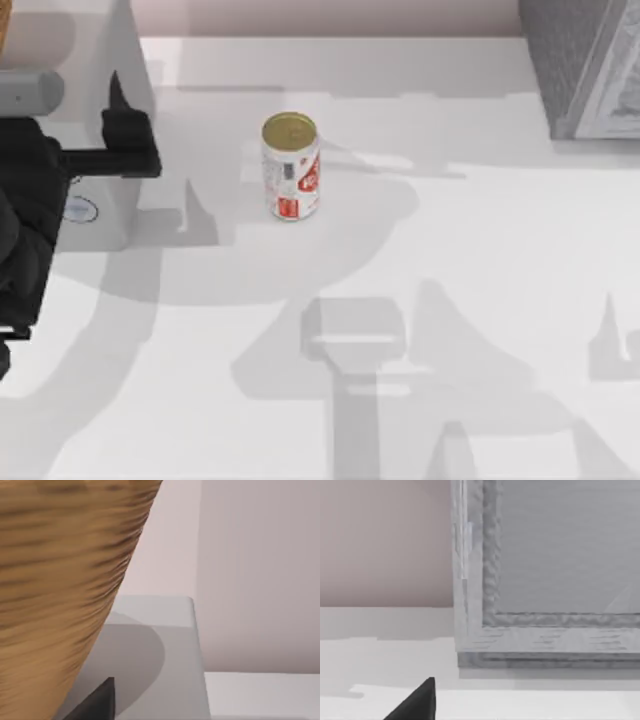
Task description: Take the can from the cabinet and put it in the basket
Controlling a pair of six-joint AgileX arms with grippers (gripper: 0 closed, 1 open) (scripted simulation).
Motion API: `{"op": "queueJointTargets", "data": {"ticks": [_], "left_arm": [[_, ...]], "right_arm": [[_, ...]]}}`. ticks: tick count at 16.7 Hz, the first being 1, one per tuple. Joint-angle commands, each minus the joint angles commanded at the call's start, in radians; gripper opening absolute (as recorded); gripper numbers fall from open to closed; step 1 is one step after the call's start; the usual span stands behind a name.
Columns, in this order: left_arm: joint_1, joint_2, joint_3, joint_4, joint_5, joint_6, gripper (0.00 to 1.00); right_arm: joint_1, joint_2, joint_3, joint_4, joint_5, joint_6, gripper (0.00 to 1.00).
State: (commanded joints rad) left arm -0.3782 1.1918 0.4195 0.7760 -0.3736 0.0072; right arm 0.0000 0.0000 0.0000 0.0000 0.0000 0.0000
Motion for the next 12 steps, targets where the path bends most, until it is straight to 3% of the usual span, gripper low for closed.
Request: {"op": "queueJointTargets", "data": {"ticks": [7,12], "left_arm": [[-0.225,0.704,0.248,0.460,-0.220,0.004,1.00],[-0.348,1.087,0.383,0.710,-0.339,0.006,1.00]], "right_arm": [[0.000,0.000,0.000,0.000,0.000,0.000,1.00],[0.000,0.000,0.000,0.000,0.000,0.000,1.00]]}}
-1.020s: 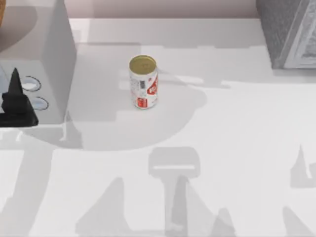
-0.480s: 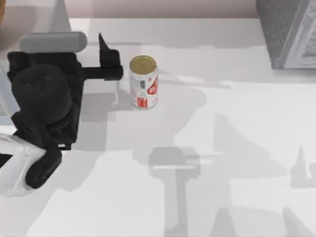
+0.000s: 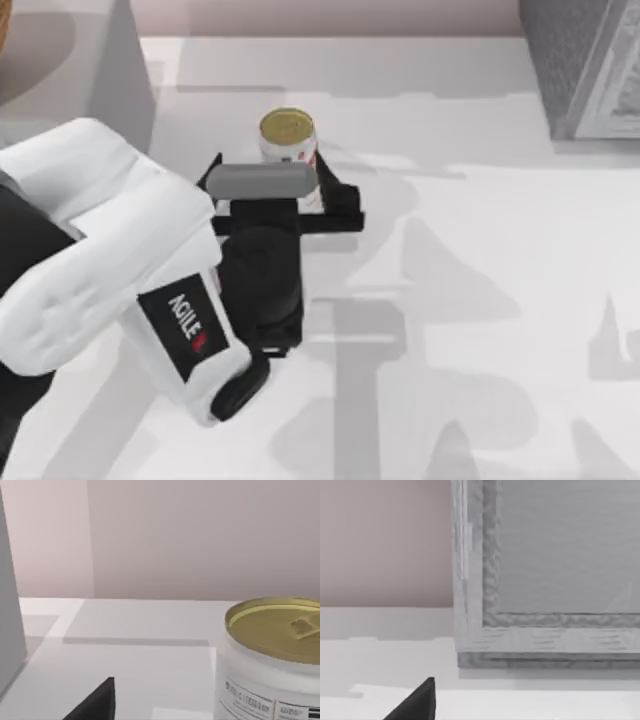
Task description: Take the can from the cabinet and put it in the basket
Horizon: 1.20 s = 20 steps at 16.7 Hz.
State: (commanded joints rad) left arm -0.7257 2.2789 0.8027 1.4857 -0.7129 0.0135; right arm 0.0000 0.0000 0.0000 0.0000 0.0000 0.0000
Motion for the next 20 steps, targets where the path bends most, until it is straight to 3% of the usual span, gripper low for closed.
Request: {"op": "queueJointTargets", "data": {"ticks": [5,12,20], "left_arm": [[-0.060,0.189,0.066,0.123,-0.059,0.001,1.00],[-0.057,0.196,0.069,0.124,-0.058,0.001,1.00],[0.043,0.250,0.273,-0.025,0.045,-0.001,1.00]], "right_arm": [[0.000,0.000,0.000,0.000,0.000,0.000,1.00],[0.000,0.000,0.000,0.000,0.000,0.000,1.00],[0.000,0.000,0.000,0.000,0.000,0.000,1.00]]}}
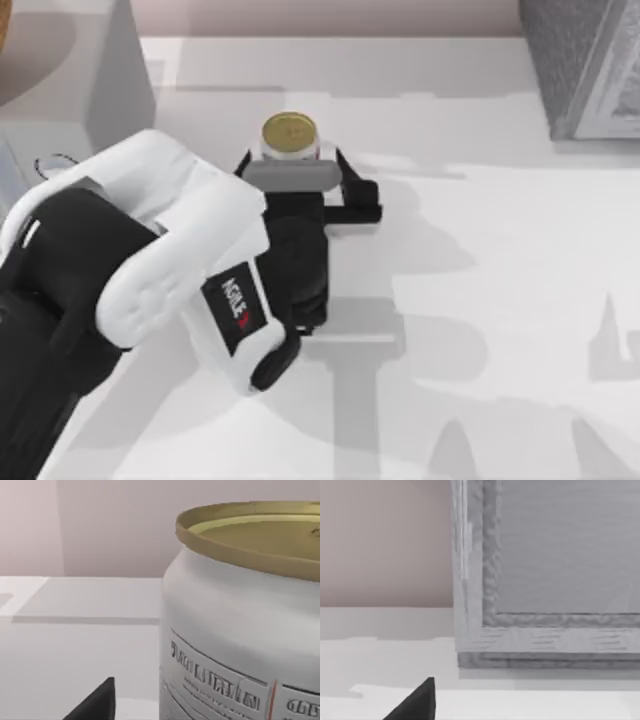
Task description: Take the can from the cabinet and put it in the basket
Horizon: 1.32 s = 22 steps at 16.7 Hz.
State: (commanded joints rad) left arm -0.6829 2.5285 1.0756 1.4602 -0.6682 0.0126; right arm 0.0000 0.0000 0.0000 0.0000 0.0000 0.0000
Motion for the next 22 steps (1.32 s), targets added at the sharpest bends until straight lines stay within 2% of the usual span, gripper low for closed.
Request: {"op": "queueJointTargets", "data": {"ticks": [6,19,22], "left_arm": [[0.017,0.008,0.033,-0.025,0.017,0.000,1.00],[0.017,0.008,0.033,-0.025,0.017,0.000,0.02],[0.017,0.008,0.033,-0.025,0.017,0.000,0.00]], "right_arm": [[0.000,0.000,0.000,0.000,0.000,0.000,1.00],[0.000,0.000,0.000,0.000,0.000,0.000,1.00],[0.000,0.000,0.000,0.000,0.000,0.000,1.00]]}}
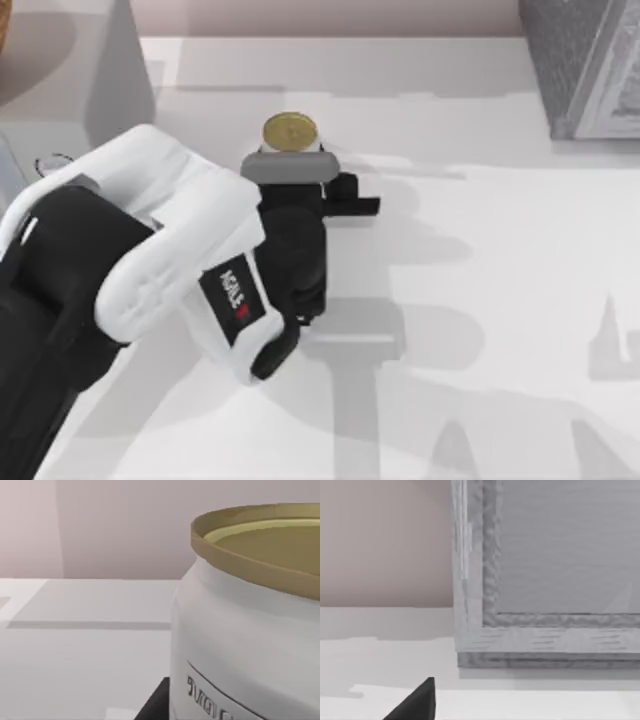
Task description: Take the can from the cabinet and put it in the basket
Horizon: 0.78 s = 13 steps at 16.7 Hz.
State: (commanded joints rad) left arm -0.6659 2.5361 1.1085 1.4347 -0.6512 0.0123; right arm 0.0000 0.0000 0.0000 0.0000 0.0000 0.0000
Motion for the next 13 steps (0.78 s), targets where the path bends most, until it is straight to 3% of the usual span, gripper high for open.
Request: {"op": "queueJointTargets", "data": {"ticks": [8,13], "left_arm": [[-0.009,-0.012,0.000,-0.009,-0.001,0.003,0.00],[-0.096,-0.217,0.007,-0.199,-0.038,0.034,0.00]], "right_arm": [[0.000,0.000,0.000,0.000,0.000,0.000,1.00],[0.000,0.000,0.000,0.000,0.000,0.000,1.00]]}}
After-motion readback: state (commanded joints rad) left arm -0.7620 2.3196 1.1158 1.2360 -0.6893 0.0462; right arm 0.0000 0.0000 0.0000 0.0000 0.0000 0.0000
